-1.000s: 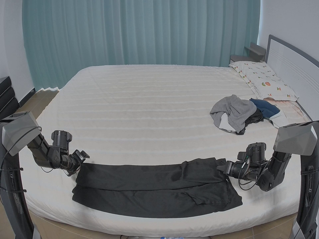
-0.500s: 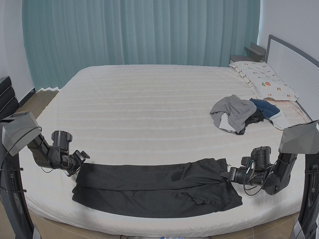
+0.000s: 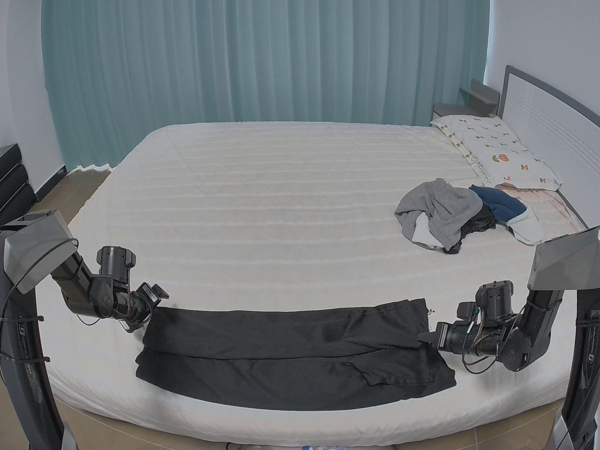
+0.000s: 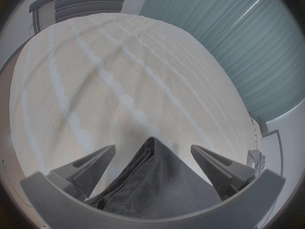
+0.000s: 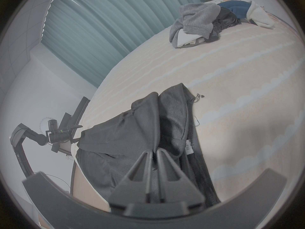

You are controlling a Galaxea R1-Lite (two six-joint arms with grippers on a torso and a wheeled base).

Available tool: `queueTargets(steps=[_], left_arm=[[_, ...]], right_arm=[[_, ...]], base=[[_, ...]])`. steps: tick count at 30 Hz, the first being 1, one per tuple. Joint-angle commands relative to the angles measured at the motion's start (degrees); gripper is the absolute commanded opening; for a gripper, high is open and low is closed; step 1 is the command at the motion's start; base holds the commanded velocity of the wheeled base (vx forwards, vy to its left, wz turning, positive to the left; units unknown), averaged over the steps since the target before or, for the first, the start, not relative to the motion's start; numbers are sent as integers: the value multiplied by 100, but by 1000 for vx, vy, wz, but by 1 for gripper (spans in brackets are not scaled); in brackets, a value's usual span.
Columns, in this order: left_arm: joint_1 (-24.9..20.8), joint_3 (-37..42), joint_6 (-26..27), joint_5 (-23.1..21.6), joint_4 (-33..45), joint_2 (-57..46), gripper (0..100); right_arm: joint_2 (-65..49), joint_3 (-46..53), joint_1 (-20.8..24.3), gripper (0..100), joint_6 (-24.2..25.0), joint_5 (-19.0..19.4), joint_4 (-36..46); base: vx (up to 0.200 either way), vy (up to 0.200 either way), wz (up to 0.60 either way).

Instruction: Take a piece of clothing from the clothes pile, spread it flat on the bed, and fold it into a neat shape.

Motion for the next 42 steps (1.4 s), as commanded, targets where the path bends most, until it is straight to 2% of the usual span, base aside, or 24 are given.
queueTargets(steps=[1, 8, 10, 23, 24, 37, 42], left_arm=[[2, 1, -1, 1, 2, -3, 100], [11, 1, -1, 1, 2, -3, 100], [2, 1, -1, 1, 2, -3, 100], [2, 1, -1, 1, 2, -3, 100], [2, 1, -1, 1, -7, -3, 100], [2, 1, -1, 10, 2, 5, 100], [-7, 1, -1, 10, 2, 5, 100]], right_arm=[[-3, -26, 27, 100, 21, 14, -37], [-231, -448, -8, 100, 355, 31, -54], [-214, -755, 1, 100, 653, 14, 51], [595, -1599, 71, 100, 715, -4, 192], [604, -1608, 62, 0, 732, -13, 192], [551, -1520, -140, 0, 776, -39, 174], [533, -1485, -175, 0, 996, -48, 104]], base=[[0, 0, 0], [0, 0, 0], [0, 0, 0], [0, 0, 0], [0, 0, 0], [0, 0, 0], [0, 0, 0]])
